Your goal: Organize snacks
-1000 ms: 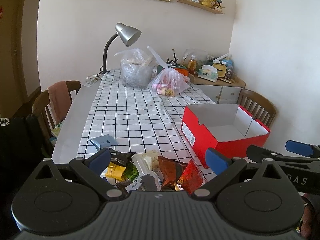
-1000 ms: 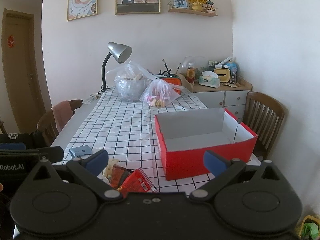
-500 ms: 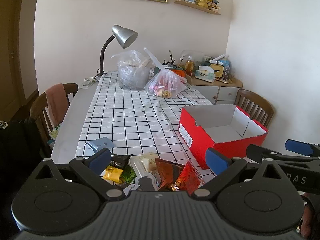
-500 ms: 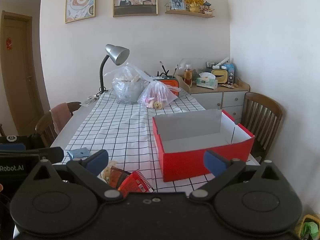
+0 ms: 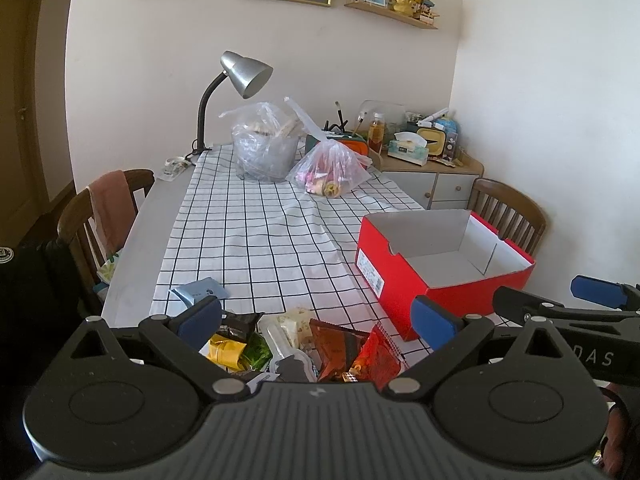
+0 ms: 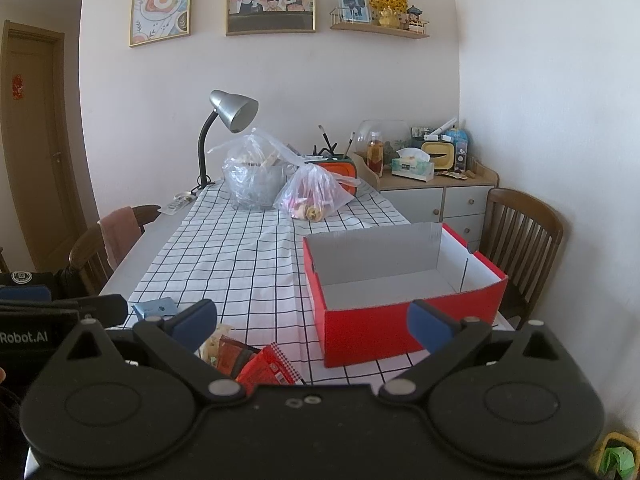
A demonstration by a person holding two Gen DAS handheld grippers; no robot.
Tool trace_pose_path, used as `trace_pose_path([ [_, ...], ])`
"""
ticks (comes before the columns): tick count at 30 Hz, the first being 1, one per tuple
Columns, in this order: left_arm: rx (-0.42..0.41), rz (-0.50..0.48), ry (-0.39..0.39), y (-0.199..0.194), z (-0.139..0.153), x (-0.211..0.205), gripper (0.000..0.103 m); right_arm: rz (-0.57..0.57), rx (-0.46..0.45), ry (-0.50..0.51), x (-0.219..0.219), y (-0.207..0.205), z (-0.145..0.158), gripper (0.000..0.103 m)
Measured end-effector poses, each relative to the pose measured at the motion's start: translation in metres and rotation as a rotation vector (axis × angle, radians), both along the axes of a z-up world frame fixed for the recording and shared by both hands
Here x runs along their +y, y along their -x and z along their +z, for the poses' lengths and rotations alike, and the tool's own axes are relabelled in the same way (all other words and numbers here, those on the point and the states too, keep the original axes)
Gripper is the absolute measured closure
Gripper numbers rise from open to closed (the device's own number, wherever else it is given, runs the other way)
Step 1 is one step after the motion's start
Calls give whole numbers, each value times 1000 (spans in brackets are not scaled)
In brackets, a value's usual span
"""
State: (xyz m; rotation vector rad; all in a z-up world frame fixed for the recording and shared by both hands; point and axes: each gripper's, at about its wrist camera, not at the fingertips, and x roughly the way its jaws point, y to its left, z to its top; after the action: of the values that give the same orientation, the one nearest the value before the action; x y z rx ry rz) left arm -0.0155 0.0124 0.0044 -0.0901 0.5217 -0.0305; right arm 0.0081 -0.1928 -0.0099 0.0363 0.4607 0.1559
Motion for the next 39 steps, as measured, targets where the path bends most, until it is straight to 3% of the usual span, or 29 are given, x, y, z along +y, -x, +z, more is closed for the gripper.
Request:
trace_pose_path([
  [26,64,3,12,-31,-15,18,1,27,82,3,13,-32,-17,1],
  [30,89,25,25,-38,-24,27,1,31,138,-10,15,-45,-26,0],
  [39,142,97,53,-56,-38,46,1,3,370,-122,15,-90,-71,0],
])
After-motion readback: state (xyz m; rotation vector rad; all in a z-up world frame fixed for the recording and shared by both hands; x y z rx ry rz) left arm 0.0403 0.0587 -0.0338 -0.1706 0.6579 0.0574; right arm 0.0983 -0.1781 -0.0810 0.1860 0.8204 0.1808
